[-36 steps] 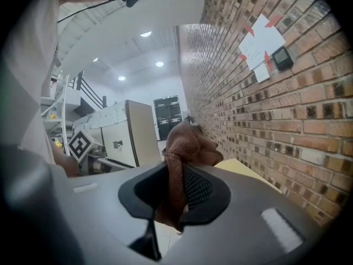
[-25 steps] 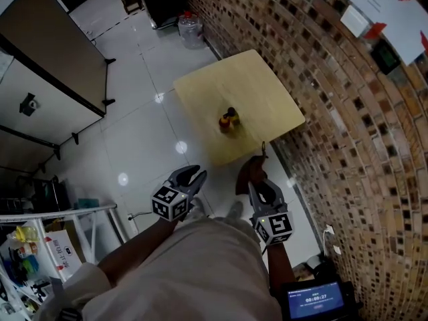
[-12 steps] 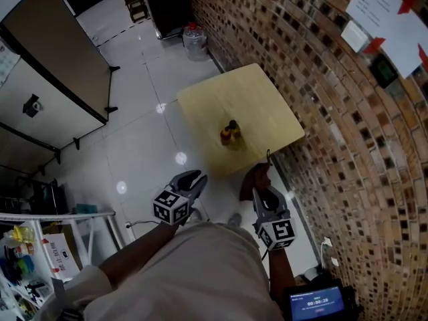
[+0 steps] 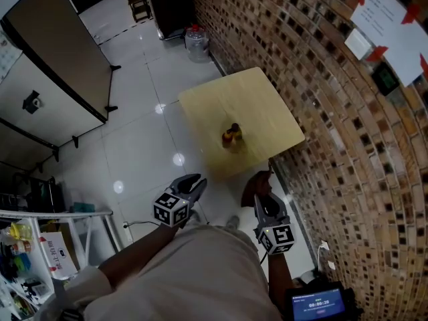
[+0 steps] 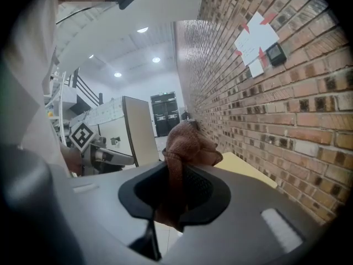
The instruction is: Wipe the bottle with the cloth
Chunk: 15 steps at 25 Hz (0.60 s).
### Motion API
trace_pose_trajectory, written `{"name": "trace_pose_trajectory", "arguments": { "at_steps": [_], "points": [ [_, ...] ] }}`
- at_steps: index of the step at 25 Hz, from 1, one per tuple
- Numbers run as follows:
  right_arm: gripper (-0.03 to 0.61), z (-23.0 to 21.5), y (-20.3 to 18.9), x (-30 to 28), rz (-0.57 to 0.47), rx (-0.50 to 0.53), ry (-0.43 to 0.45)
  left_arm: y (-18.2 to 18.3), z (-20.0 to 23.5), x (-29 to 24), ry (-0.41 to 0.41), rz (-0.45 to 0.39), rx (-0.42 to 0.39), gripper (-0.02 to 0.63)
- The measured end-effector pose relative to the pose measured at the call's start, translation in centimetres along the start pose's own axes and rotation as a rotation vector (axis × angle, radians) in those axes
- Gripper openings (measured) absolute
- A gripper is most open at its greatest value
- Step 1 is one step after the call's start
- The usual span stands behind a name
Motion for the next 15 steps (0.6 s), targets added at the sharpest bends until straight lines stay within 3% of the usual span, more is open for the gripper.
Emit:
{"name": "trace_pose_trajectory", "arguments": {
  "at_steps": [15],
  "points": [
    [0.063, 0.3, -0.4, 1.4, -0.009, -0.024, -0.024, -0.9, -0.5, 0.1, -0.02, 0.034, 0.004, 0.114]
  ]
}}
Point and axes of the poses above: the fingertips, and each gripper's own axes: x backward along the fingers, z to its left, y out of its top, the point moved 3 cm from there along x, backward along the fingers, and after that the axes turned 2 degrees about y, right-handed, at the moved point
